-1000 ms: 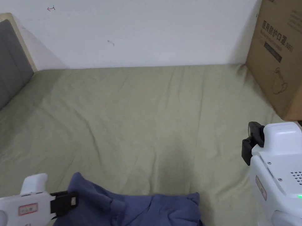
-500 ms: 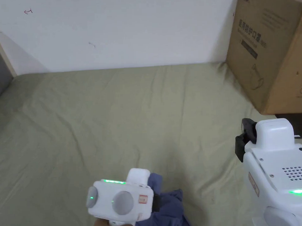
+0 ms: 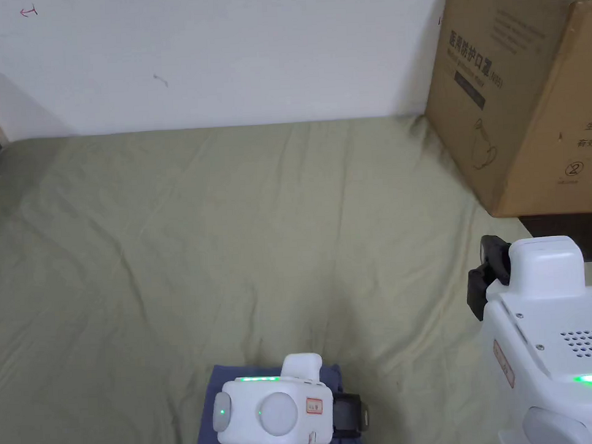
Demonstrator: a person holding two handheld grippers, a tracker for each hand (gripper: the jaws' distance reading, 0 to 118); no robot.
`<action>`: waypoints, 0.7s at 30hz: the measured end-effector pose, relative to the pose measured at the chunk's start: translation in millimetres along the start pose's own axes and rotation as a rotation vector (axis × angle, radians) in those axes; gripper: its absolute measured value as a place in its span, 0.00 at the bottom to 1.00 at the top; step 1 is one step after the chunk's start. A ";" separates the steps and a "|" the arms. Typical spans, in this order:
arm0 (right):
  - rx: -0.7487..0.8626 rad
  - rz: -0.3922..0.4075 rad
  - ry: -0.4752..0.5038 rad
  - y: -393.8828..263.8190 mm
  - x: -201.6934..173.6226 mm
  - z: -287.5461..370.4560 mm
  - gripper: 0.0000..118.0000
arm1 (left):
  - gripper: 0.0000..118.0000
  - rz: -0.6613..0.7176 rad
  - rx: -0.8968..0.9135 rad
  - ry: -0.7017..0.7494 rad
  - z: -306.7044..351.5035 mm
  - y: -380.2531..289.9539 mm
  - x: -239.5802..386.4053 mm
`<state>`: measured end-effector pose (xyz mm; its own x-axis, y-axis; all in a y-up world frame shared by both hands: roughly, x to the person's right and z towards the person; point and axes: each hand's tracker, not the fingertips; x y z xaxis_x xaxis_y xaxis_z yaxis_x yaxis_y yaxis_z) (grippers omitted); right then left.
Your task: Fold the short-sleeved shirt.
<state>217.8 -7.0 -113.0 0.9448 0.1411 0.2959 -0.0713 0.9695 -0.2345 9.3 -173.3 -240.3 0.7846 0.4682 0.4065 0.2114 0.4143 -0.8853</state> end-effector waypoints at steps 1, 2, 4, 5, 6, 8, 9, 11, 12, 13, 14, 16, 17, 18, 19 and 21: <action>0.002 -0.003 0.001 0.7 0.3 0.4 0.00 | 0.68 0.006 0.036 -0.020 11.1 3.1 0.4; 0.004 -0.005 0.001 1.7 0.2 1.0 0.00 | 0.68 -0.001 0.072 -0.029 22.7 6.2 0.3; 0.013 -0.004 0.002 4.5 -0.8 2.7 0.00 | 0.68 -0.026 0.157 -0.012 46.1 11.6 0.7; 0.017 -0.004 0.004 5.8 -1.2 3.2 0.00 | 0.68 -0.046 0.208 0.005 58.7 13.4 0.0; 0.022 -0.004 0.006 6.8 -1.7 3.8 0.00 | 0.68 -0.064 0.253 0.026 68.8 14.8 -0.9; 0.030 -0.007 0.011 9.3 -3.1 4.9 0.00 | 0.68 -0.101 0.347 0.079 83.8 14.2 -5.5; 0.033 -0.008 0.013 10.0 -3.5 5.2 0.00 | 0.68 -0.123 0.382 0.106 88.6 12.9 -7.9; 0.038 -0.008 0.018 11.2 -4.9 6.4 0.00 | 0.66 -0.149 0.451 0.161 94.3 7.1 -14.6; 0.039 -0.007 0.020 11.4 -5.4 6.9 0.00 | 0.64 -0.160 0.477 0.175 92.6 3.6 -19.4; 0.040 -0.005 0.022 11.3 -5.8 7.3 0.00 | 0.52 -0.162 0.483 0.182 90.8 -0.6 -24.1; 0.040 -0.004 0.024 11.1 -6.0 7.6 0.00 | 0.34 -0.158 0.474 0.179 86.8 -4.2 -28.6; 0.037 -0.002 0.027 10.7 -5.9 8.0 0.00 | 0.00 -0.145 0.434 0.185 73.6 -9.4 -38.0; 0.036 0.000 0.026 10.2 -5.5 8.2 0.00 | 0.00 -0.139 0.405 0.163 67.8 -12.6 -42.3; 0.034 0.001 0.025 9.8 -4.8 8.5 0.00 | 0.00 -0.121 0.385 0.152 63.2 -16.2 -44.4; 0.032 0.002 0.023 9.3 -3.9 8.9 0.00 | 0.00 -0.117 0.380 0.164 58.0 -20.6 -44.2; 0.030 0.003 0.017 7.9 -1.3 9.2 0.00 | 0.00 -0.135 0.348 0.175 47.2 -27.9 -43.3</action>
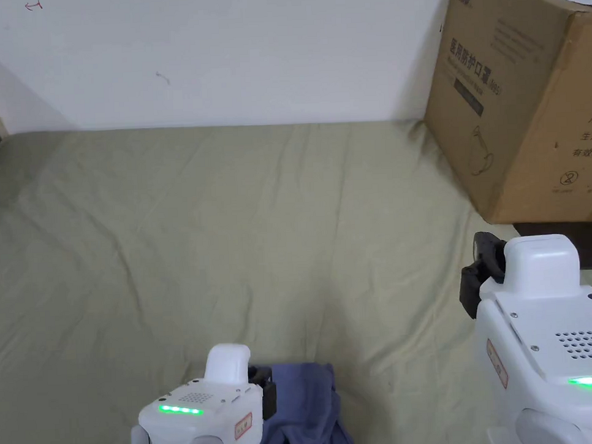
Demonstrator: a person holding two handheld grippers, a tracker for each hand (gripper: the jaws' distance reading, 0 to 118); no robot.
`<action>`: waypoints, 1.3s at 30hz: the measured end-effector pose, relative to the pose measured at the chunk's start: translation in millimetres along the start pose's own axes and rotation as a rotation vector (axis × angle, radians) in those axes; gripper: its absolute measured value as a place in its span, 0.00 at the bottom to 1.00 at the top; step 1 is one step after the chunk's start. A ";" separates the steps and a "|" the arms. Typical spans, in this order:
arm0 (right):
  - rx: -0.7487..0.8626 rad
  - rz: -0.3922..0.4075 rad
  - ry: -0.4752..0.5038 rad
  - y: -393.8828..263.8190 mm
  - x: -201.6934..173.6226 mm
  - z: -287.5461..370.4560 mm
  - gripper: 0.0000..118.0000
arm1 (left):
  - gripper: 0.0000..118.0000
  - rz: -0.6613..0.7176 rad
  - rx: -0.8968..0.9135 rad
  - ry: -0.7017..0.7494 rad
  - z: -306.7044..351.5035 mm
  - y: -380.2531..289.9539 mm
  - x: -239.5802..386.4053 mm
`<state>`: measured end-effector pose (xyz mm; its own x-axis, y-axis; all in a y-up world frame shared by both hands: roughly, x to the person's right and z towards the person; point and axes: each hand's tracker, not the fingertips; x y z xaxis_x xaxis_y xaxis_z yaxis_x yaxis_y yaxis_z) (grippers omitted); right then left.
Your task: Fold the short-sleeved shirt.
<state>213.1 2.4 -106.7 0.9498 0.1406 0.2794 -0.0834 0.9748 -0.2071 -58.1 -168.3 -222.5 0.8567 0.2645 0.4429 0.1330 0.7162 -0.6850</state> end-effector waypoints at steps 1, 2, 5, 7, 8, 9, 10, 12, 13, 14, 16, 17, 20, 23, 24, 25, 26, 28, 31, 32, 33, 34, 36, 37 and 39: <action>-0.002 0.001 -0.003 -0.7 1.5 -0.2 0.00 | 0.00 -0.013 -0.018 0.008 -4.0 -4.6 4.0; -0.005 0.001 -0.007 -1.3 3.0 -0.6 0.00 | 0.00 -0.016 -0.030 0.000 -7.4 -9.4 7.9; -0.013 -0.001 -0.016 -3.5 7.3 -1.5 0.00 | 0.00 -0.051 -0.065 -0.014 -18.8 -24.4 21.0; -0.018 0.000 -0.022 -4.8 9.4 -1.2 0.00 | 0.00 -0.072 -0.094 -0.017 -29.1 -34.6 30.6; -0.021 0.003 -0.025 -5.8 10.7 -1.0 0.00 | 0.00 -0.072 -0.107 -0.021 -34.3 -39.2 34.6; -0.022 0.003 -0.027 -7.0 12.1 -0.8 0.00 | 0.00 -0.070 -0.130 -0.034 -39.7 -43.7 38.6; -0.026 0.004 -0.030 -8.0 13.3 -1.0 0.00 | 0.00 -0.075 -0.139 -0.040 -44.8 -48.5 43.3; -0.035 0.005 -0.034 -10.0 15.8 -2.2 0.00 | 0.00 -0.113 -0.158 -0.025 -52.8 -56.2 53.9; -0.039 0.007 -0.036 -10.9 16.7 -2.6 0.00 | 0.00 -0.118 -0.163 -0.020 -57.1 -59.0 56.6; -0.043 0.008 -0.038 -11.6 17.5 -2.8 0.00 | 0.00 -0.120 -0.163 -0.008 -61.3 -61.5 57.6; -0.047 0.009 -0.040 -12.8 18.3 -3.1 0.00 | 0.00 -0.101 -0.164 0.014 -68.1 -65.1 57.1; -0.049 0.009 -0.040 -13.2 18.5 -3.3 0.00 | 0.00 -0.095 -0.160 0.013 -68.9 -66.3 55.0; -0.051 0.009 -0.036 -13.3 17.9 -3.1 0.00 | 0.00 -0.075 -0.159 0.004 -64.3 -62.5 50.9; -0.044 0.011 -0.029 -9.6 15.9 -0.2 0.00 | 0.00 -0.078 -0.066 -0.012 -41.8 -49.9 53.3; -0.039 0.011 -0.026 -8.2 15.3 0.9 0.00 | 0.00 -0.070 -0.028 -0.041 -31.3 -42.0 52.7; -0.035 0.011 -0.024 -6.2 14.2 1.9 0.00 | 0.00 -0.072 -0.008 -0.047 -21.8 -31.7 53.3; -0.028 0.010 -0.019 -3.9 12.9 2.9 0.00 | 0.00 -0.081 0.023 -0.037 -11.0 -21.3 53.6; -0.015 0.004 -0.008 1.6 9.4 6.0 0.00 | 0.00 -0.089 0.096 -0.054 11.1 0.1 49.5; 0.013 -0.008 0.007 10.5 2.8 12.0 0.00 | 0.00 -0.127 0.201 -0.026 48.3 31.9 43.0; 0.024 -0.013 0.015 13.4 0.4 13.8 0.00 | 0.00 -0.137 0.233 -0.011 60.6 42.0 39.7; 0.031 -0.017 0.020 16.2 -2.0 15.3 0.00 | 0.00 -0.143 0.261 0.001 71.1 50.7 36.0; 0.039 -0.020 0.026 19.4 -4.7 17.0 0.00 | 0.00 -0.145 0.288 0.017 82.4 59.8 31.5; 0.055 -0.031 0.039 25.0 -9.6 20.2 0.00 | 0.00 -0.139 0.338 0.026 99.8 74.3 20.6; 0.064 -0.036 0.045 27.7 -12.0 21.9 0.00 | 0.00 -0.144 0.363 0.043 109.3 81.1 15.4; 0.081 -0.036 0.050 32.8 -17.2 25.0 0.00 | 0.00 -0.159 0.417 0.090 126.6 92.3 6.2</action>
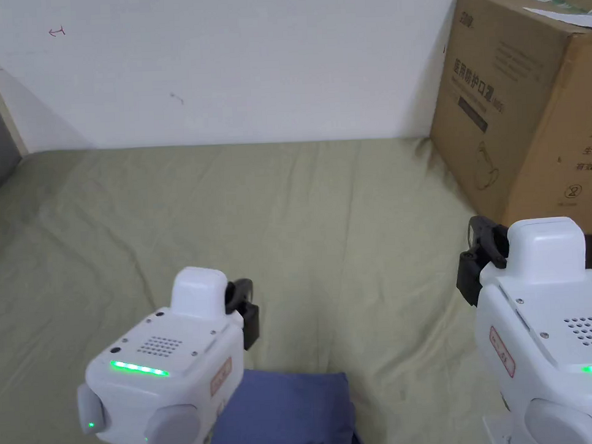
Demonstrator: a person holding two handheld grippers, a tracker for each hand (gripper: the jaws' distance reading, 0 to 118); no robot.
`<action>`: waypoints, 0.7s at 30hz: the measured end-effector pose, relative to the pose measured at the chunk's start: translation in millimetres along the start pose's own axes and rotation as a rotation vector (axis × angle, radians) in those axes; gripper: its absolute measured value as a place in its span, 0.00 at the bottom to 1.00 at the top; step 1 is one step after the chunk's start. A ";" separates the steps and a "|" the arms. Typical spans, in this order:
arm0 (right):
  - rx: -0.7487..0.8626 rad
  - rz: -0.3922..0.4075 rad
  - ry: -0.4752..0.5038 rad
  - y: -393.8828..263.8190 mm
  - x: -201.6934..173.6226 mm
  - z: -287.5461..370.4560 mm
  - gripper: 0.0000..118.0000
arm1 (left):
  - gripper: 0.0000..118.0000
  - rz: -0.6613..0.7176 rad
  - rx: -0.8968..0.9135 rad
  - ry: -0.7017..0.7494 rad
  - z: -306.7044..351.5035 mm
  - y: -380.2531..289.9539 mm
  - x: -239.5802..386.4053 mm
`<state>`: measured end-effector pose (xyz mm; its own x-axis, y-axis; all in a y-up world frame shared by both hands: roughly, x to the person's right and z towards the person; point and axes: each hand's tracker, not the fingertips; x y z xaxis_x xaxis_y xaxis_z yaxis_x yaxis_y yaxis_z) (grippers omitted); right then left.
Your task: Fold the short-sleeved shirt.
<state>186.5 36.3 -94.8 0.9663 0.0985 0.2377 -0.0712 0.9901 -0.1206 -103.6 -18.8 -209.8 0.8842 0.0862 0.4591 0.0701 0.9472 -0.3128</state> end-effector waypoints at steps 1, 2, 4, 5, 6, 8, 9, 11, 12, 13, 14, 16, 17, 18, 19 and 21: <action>0.007 -0.001 0.004 2.6 -2.6 0.7 0.00 | 0.00 -0.013 0.025 0.021 6.2 7.6 -7.2; 0.014 -0.004 0.010 4.8 -4.7 1.3 0.00 | 0.00 -0.028 0.049 0.041 11.9 14.3 -13.4; 0.028 -0.008 0.013 8.4 -8.9 2.1 0.00 | 0.00 -0.032 0.086 0.073 22.0 25.6 -25.7; 0.034 -0.010 0.015 9.9 -10.8 1.9 0.00 | 0.00 -0.052 0.102 0.102 27.1 30.8 -31.2; 0.037 -0.013 0.017 11.2 -12.6 1.7 0.00 | 0.00 -0.051 0.122 0.122 32.1 34.7 -37.1; 0.047 -0.015 0.018 12.8 -16.5 1.5 0.00 | 0.00 -0.045 0.136 0.144 39.4 41.0 -48.9; 0.050 -0.015 0.020 13.3 -18.3 0.9 0.00 | 0.00 -0.024 0.146 0.157 42.9 43.3 -54.5; 0.056 -0.014 0.020 13.4 -22.4 0.3 0.00 | 0.00 -0.014 0.164 0.181 49.1 45.3 -64.1; 0.058 -0.015 0.020 13.1 -24.3 -0.1 0.00 | 0.00 -0.016 0.163 0.194 51.1 46.7 -67.2; 0.059 -0.015 0.020 12.5 -26.2 -0.8 0.00 | 0.00 -0.015 0.176 0.204 54.4 46.1 -71.3; 0.060 -0.016 0.020 12.0 -27.9 -1.2 0.00 | 0.00 -0.011 0.190 0.218 57.0 45.4 -74.5; 0.061 -0.020 0.022 11.0 -31.4 -1.6 0.00 | 0.00 -0.012 0.196 0.246 60.3 44.5 -80.1; 0.060 -0.021 0.025 10.5 -32.6 -2.1 0.00 | 0.00 -0.012 0.201 0.258 61.6 43.9 -82.5; 0.059 -0.021 0.028 10.1 -33.8 -2.2 0.00 | 0.00 0.001 0.194 0.253 62.6 44.6 -85.7; 0.059 -0.021 0.031 10.1 -35.3 -2.1 0.00 | 0.00 0.016 0.186 0.242 63.4 45.1 -88.2; 0.057 -0.017 0.037 9.9 -37.0 -2.5 0.00 | 0.00 0.016 0.196 0.255 62.8 44.2 -87.7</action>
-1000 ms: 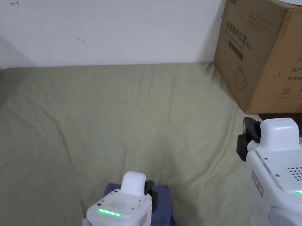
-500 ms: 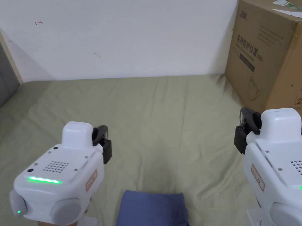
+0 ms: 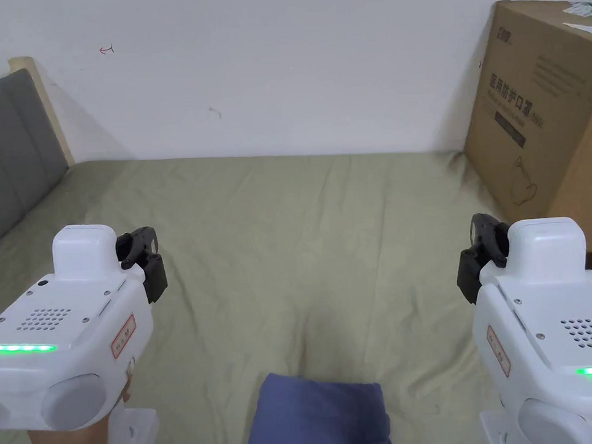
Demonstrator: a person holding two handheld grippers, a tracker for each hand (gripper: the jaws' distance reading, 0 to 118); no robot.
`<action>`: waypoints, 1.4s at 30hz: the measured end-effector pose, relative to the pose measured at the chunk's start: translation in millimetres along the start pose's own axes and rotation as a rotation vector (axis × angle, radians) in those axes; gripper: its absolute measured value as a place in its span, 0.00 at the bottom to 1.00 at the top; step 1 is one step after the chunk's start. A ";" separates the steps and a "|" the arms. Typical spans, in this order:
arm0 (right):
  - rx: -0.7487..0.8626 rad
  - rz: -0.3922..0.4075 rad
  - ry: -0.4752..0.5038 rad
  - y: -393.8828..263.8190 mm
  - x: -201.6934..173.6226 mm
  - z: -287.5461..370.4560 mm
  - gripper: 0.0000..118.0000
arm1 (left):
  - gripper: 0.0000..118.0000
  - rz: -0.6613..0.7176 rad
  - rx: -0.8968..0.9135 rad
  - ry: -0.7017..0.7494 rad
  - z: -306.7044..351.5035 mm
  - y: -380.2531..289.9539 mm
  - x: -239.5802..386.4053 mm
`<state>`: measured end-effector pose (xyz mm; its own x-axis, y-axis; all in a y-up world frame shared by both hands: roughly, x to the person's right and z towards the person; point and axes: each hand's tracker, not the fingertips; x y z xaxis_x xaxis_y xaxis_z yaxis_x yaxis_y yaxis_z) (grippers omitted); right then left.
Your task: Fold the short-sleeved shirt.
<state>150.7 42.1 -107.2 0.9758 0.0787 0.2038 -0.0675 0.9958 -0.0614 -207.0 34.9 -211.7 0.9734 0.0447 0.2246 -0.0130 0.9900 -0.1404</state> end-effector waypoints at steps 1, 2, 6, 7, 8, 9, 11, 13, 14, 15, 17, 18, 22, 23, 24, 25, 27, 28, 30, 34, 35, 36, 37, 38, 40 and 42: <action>-0.001 0.001 0.001 -0.4 -0.8 -0.2 0.00 | 0.00 0.003 -0.005 0.001 -0.1 0.1 0.0; -0.001 0.002 0.001 -0.8 -1.5 -0.5 0.00 | 0.00 0.004 -0.006 -0.001 -0.2 0.1 -0.1; -0.016 0.000 0.008 -6.0 -3.5 -4.8 0.00 | 0.00 0.006 -0.005 -0.012 -0.5 -0.9 1.9; -0.021 -0.002 0.011 -8.9 -4.6 -6.3 0.00 | 0.00 0.011 -0.006 -0.014 -0.7 -1.4 1.9; -0.025 -0.002 0.013 -12.4 -5.8 -7.8 0.00 | 0.00 0.015 -0.008 -0.016 -0.9 -1.7 1.8; -0.032 0.002 0.014 -15.6 -7.4 -9.3 0.00 | 0.00 0.020 -0.010 -0.017 -1.1 -2.1 1.7; -0.049 0.003 0.020 -23.5 -10.6 -12.4 0.00 | 0.00 0.020 -0.014 -0.020 -1.6 -2.2 1.1; -0.065 0.001 0.026 -34.7 -14.7 -16.1 0.00 | 0.00 0.026 -0.015 -0.024 -1.9 -2.6 0.4; -0.080 0.003 0.031 -41.1 -17.4 -18.3 0.00 | 0.00 0.027 -0.015 -0.024 -2.3 -3.1 0.0; -0.100 0.003 0.035 -47.6 -20.4 -20.8 0.00 | 0.00 0.024 -0.017 -0.021 -2.7 -3.7 -0.7; -0.129 0.006 0.047 -65.2 -27.5 -25.7 0.00 | 0.00 0.021 -0.022 -0.022 -3.6 -5.1 -2.1; -0.147 0.009 0.056 -73.9 -31.3 -28.1 0.00 | 0.00 0.022 -0.024 -0.024 -3.8 -5.8 -2.9; -0.233 0.010 0.098 -115.4 -49.8 -38.0 0.00 | 0.00 0.022 -0.037 -0.028 -4.8 -9.6 -6.6; -0.252 0.013 0.109 -126.4 -55.1 -40.2 0.00 | 0.00 0.022 -0.043 -0.027 -5.3 -11.0 -8.1; -0.270 0.010 0.115 -137.3 -60.2 -41.8 0.00 | 0.00 0.023 -0.047 -0.029 -5.6 -12.6 -9.7; -0.298 0.013 0.121 -149.4 -65.7 -43.9 0.00 | 0.00 0.023 -0.049 -0.031 -6.1 -14.5 -10.8; -0.364 -0.006 0.140 -171.9 -74.4 -47.7 0.00 | 0.00 0.032 -0.066 -0.036 -8.2 -19.1 -13.2; -0.404 -0.010 0.146 -184.1 -79.4 -49.4 0.00 | 0.00 0.034 -0.076 -0.038 -9.8 -22.3 -14.4; -0.476 -0.016 0.153 -204.7 -87.1 -52.6 0.00 | 0.00 0.040 -0.095 -0.042 -13.3 -28.8 -16.4; -0.601 -0.035 0.154 -245.8 -98.5 -59.0 0.00 | 0.00 0.053 -0.148 -0.051 -23.6 -45.3 -19.4; -0.637 -0.031 0.153 -255.6 -101.1 -61.8 0.00 | 0.00 0.059 -0.166 -0.056 -26.3 -49.7 -19.0; -0.671 -0.028 0.152 -264.9 -102.3 -64.4 0.00 | 0.00 0.062 -0.185 -0.061 -29.1 -54.1 -18.7; -0.697 -0.018 0.148 -275.5 -103.8 -66.9 0.00 | 0.00 0.068 -0.206 -0.067 -32.2 -59.4 -18.5; -0.721 -0.016 0.146 -285.5 -104.4 -70.0 0.00 | 0.00 0.079 -0.229 -0.077 -35.6 -65.3 -18.4; -0.717 -0.024 0.147 -294.4 -103.3 -73.9 0.00 | 0.00 0.109 -0.292 -0.103 -43.1 -78.8 -18.2; -0.714 -0.030 0.146 -288.5 -102.6 -76.5 0.00 | 0.00 0.170 -0.383 -0.138 -53.2 -94.5 -17.1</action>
<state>85.9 -256.8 -185.2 0.9963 -0.0048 0.0860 0.0630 0.7209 -0.6901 -210.3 -66.6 -253.6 0.9248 0.2461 0.2901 -0.0598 0.8470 -0.5282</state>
